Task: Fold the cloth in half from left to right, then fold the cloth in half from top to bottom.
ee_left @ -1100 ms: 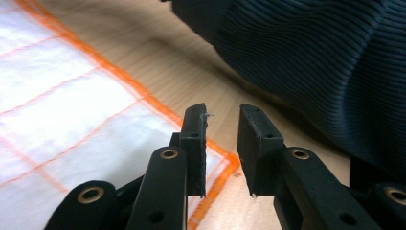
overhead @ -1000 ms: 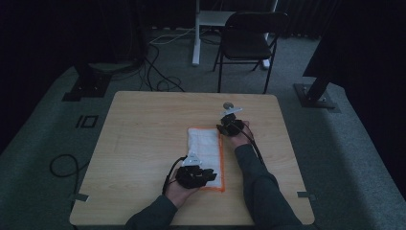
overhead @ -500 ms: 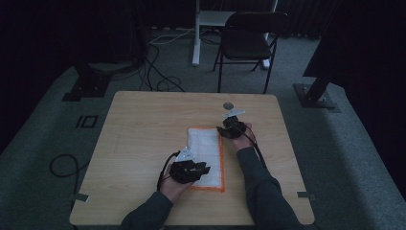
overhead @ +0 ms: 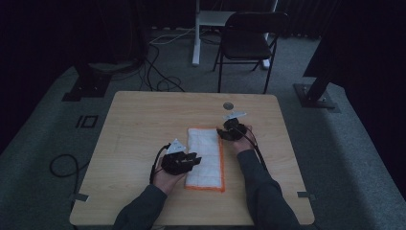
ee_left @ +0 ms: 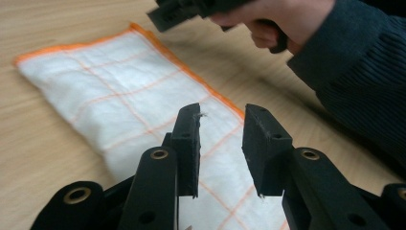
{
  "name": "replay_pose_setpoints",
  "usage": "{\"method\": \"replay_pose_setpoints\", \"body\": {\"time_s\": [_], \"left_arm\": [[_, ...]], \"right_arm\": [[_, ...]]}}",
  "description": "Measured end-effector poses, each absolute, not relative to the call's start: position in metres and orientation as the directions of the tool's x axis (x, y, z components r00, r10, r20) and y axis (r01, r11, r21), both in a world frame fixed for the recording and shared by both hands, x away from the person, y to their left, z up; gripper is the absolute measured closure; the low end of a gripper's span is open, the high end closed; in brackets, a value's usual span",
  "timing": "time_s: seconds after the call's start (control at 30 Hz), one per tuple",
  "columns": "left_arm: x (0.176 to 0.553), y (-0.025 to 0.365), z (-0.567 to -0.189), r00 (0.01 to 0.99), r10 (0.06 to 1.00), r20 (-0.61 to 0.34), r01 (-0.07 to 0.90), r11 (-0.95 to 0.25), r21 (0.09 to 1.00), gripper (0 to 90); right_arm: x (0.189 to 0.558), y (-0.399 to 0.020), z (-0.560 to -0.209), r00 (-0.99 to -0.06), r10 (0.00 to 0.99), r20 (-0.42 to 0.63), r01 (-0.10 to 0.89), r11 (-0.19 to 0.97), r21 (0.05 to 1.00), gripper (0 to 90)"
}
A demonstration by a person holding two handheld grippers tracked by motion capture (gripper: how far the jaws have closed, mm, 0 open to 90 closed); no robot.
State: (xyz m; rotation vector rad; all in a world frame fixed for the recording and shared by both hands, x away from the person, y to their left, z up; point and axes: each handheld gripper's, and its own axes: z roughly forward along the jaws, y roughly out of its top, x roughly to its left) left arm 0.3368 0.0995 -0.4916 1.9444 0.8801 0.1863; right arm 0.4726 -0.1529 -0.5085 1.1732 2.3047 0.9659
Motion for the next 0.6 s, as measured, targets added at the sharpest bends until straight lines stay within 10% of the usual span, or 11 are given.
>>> {"method": "replay_pose_setpoints", "body": {"time_s": [0.6], "left_arm": [[0.38, 0.141, -0.49, 0.622, 0.763, -0.175, 0.5, -0.215, 0.839, 63.8]], "right_arm": [[0.47, -0.157, -0.513, -0.572, 0.821, 0.0, 0.573, 0.399, 0.716, 56.0]]}}
